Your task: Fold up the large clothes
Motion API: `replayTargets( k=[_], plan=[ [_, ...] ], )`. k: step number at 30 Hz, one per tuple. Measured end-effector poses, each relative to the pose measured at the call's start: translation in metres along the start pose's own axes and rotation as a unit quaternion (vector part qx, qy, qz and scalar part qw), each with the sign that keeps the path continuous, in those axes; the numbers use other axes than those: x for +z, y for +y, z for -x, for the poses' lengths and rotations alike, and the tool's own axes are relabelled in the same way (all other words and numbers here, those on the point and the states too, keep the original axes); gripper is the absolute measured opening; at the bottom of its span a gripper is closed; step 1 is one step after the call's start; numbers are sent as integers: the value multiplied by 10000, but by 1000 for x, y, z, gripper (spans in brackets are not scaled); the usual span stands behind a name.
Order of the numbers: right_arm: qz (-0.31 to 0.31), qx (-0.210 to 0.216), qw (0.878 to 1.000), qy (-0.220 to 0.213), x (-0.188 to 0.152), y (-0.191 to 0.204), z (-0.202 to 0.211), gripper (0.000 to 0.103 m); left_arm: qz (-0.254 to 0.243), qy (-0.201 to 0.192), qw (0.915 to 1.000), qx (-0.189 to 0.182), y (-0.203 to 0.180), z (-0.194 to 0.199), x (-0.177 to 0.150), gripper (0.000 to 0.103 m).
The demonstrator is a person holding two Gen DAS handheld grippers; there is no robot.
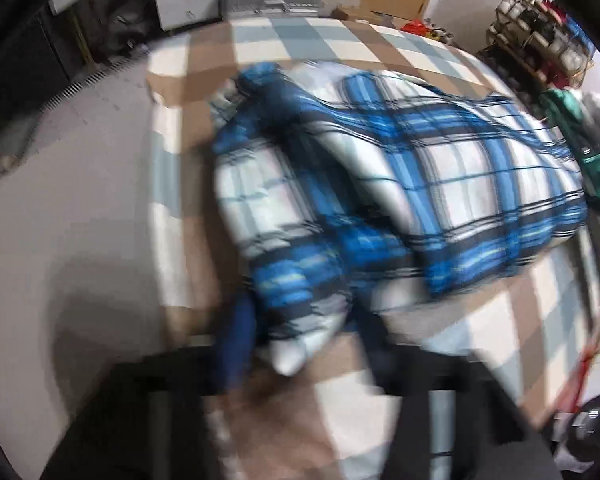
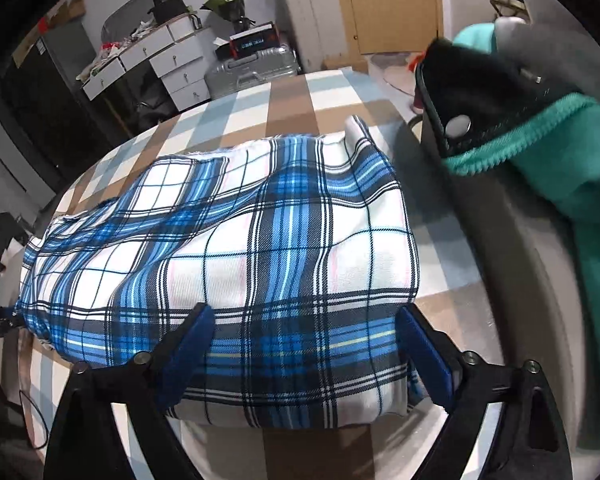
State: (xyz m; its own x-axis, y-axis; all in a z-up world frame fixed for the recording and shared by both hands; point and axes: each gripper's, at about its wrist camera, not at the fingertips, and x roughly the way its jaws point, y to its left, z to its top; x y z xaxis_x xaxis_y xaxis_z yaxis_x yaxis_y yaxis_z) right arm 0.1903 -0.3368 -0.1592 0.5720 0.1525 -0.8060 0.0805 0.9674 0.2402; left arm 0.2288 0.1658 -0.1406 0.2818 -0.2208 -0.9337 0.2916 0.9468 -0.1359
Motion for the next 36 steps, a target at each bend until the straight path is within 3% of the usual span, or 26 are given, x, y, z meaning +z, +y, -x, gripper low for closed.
replayTargets(
  k=[1,3,4,6,10,12,16,20,23,25,27,28,29,30,31,33,36],
  plan=[
    [-16,84,10000,-40,-1,0,1,78,-24,-31,10000,52,-3,-1,0,17],
    [-32,106,9999,-59,-2,-2,3,27,-31,-88,9999,79,-8,-2,-1,6],
    [-33,10,10000,-46,-2,-3,4,17,49,-153,9999,63,-7,-1,-1,4],
    [-95,3,9999,-106,-2,-9,9,8,228,-185,9995,-72,-2,1,-3,3],
    [-240,1,9994,-257,3,-24,23,3,468,-175,9985,-218,9,6,-12,1],
    [-164,-486,9982,-320,6,-29,27,0,549,-200,9980,-230,14,10,-18,1],
    [61,-775,9968,-193,8,-23,19,0,1068,-382,9909,-718,34,15,-28,1],
    [271,-968,9947,-229,8,-16,16,0,1252,-533,9888,-615,40,18,-36,1],
    [41,-1508,9879,-359,12,-32,20,0,1149,-505,9914,-382,36,20,-43,1],
    [-240,-1331,9901,-375,14,-45,27,0,1109,-481,9923,-280,32,26,-45,4],
    [-328,-814,9954,-397,11,-44,36,6,986,-607,9933,-70,24,36,-46,10],
    [-280,-563,9971,-431,8,-39,42,10,902,-684,9936,-30,21,41,-46,18],
    [-198,-325,9984,-428,5,-33,46,33,773,-771,9939,-118,13,46,-45,24],
    [-30,25,9990,-453,-1,-21,51,70,703,-816,9939,-223,9,48,-44,48],
    [109,101,9985,-519,-5,-12,55,84,629,-875,9937,-318,3,49,-43,77],
    [544,90,9958,-727,-13,15,61,90,510,-1036,9930,-235,-5,46,-39,82],
    [737,-35,9961,-483,-14,44,43,90,625,-707,9955,-97,-5,21,-22,82]
  ],
)
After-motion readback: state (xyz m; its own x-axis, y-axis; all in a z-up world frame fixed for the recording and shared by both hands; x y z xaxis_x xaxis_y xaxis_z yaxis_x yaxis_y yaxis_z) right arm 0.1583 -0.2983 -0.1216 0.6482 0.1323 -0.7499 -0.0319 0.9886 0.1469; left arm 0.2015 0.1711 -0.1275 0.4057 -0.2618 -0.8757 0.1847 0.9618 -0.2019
